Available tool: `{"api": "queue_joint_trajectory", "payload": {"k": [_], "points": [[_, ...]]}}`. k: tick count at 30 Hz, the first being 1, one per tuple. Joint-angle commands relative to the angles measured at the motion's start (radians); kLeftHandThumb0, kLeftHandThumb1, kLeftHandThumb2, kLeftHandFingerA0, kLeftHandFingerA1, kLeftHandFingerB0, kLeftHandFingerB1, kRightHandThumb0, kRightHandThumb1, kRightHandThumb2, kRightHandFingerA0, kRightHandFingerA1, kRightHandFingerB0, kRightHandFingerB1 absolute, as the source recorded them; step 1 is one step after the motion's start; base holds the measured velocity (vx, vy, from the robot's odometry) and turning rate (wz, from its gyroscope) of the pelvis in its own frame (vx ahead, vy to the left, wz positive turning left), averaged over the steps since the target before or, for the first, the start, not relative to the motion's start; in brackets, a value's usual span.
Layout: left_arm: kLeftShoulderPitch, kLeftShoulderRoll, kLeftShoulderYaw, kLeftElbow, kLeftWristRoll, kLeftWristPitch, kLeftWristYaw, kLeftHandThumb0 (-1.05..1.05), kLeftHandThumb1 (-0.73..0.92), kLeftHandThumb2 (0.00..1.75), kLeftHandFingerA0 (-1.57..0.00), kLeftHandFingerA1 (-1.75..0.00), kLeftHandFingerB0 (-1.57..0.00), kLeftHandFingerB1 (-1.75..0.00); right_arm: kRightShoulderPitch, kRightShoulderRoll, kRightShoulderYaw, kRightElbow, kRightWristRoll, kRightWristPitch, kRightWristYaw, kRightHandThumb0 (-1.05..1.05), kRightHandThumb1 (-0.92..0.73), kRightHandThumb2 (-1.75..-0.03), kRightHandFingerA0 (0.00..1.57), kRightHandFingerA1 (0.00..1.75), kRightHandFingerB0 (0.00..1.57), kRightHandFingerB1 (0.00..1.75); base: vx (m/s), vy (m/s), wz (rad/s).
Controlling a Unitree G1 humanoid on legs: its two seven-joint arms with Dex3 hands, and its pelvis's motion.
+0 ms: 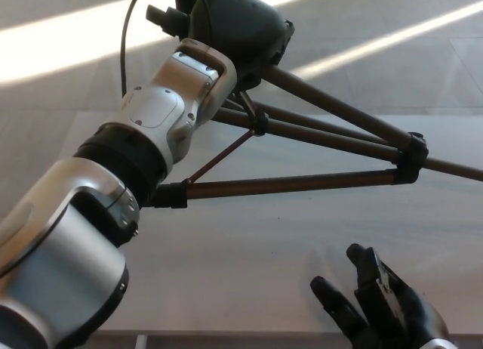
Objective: Use both hands of the robot to pick up the tripod lying in the middle of the desk and make it stand upright on the desk
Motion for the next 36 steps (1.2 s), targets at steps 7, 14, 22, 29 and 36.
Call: {"api": "queue_joint_trajectory", "payload": {"k": [7,14,22,29,36], "points": [[-0.035,0.011,0.000,0.001,0.025,-0.026,0.036,-0.31,0.72,0.79,-0.91,-1.69,-0.75,-1.06,-0.022,0.094,0.058,-0.072,0.226,0.077,-0.143,-0.73,-0.78,-0.64,0.15,0.65,0.21,0.41,0.00,0.000,0.00],[-0.082,0.017,0.003,-0.002,0.036,-0.039,0.025,-0.30,0.67,0.93,-0.97,-1.46,-0.83,-1.12,-0.113,0.082,-0.040,0.128,0.169,0.001,-0.148,-0.38,-0.49,-1.07,0.05,0.56,0.00,0.50,0.00,0.000,0.00],[-0.065,0.024,-0.009,-0.027,0.055,-0.037,0.023,-0.28,0.64,0.89,-0.93,-1.68,-0.85,-1.19,-0.248,0.044,-0.111,0.285,0.088,-0.102,-0.076,-0.38,-0.47,-1.05,0.04,0.56,0.00,0.50,0.00,0.000,0.00],[-0.057,0.029,0.008,-0.050,0.044,-0.018,-0.021,-0.29,0.63,0.87,-0.91,-1.69,-0.82,-1.30,-0.362,0.024,-0.155,0.398,0.042,-0.130,-0.028,-0.38,-0.45,-1.04,0.03,0.54,0.00,0.50,0.00,0.000,0.00],[-0.008,0.022,0.002,-0.069,0.064,-0.012,0.039,-0.26,0.58,0.95,-0.93,-1.69,-0.84,-1.22,-0.395,0.044,-0.172,0.450,-0.006,-0.161,0.020,-0.78,-0.55,-0.97,0.02,0.36,0.05,0.32,0.00,0.000,0.00]]}}
